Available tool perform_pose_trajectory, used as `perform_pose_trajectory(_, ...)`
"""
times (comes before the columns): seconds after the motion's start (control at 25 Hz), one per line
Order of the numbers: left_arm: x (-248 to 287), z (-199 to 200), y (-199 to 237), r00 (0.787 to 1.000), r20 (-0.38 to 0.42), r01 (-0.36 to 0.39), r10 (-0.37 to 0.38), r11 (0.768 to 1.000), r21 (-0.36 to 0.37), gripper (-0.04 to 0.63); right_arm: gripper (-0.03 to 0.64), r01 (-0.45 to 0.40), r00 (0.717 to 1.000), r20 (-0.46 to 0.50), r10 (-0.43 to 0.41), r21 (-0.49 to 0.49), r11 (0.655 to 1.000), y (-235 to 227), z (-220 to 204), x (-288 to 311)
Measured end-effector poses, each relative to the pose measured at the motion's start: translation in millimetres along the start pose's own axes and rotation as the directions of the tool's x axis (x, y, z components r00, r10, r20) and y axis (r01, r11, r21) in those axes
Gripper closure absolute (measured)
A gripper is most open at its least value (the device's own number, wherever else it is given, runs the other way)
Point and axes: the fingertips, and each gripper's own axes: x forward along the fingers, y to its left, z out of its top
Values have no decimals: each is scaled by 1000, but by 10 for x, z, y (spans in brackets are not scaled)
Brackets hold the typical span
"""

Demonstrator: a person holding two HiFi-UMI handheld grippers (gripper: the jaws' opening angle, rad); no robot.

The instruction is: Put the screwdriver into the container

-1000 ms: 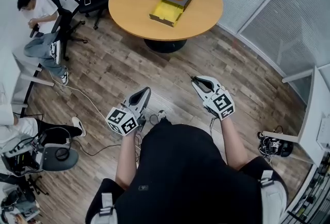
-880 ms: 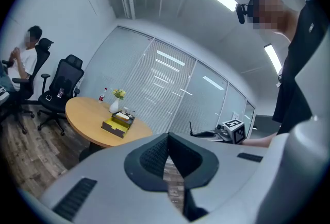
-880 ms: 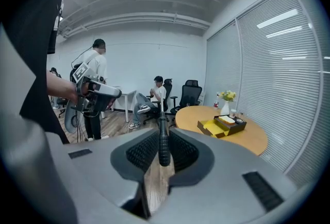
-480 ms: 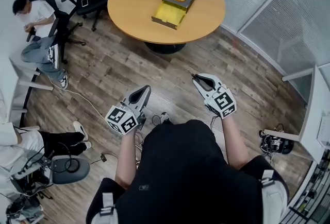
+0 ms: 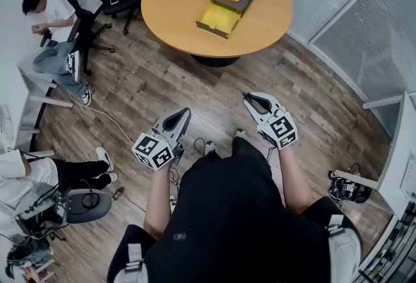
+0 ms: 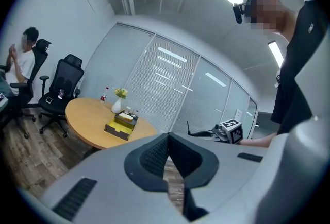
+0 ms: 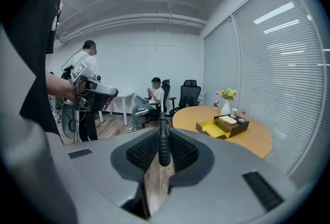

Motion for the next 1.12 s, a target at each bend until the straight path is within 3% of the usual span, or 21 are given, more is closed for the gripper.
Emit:
perform_pose_trajectory(0.52, 693, 264, -253, 989, 37, -143, 141, 989, 42, 591, 560, -79, 996, 33, 80, -31, 996, -1074, -82, -79)
perform_pose_trajectory(0.8, 1186, 233, -393, 985, 50, -170, 168, 985, 39, 591, 561, -116, 992, 35, 118, -43, 992, -1572, -143, -153)
perform_pose_trajectory(1.12, 1497, 254, -438, 980, 64, -192, 190, 981, 30, 591, 561, -156, 987, 24, 157, -52, 986, -1805, -214, -153)
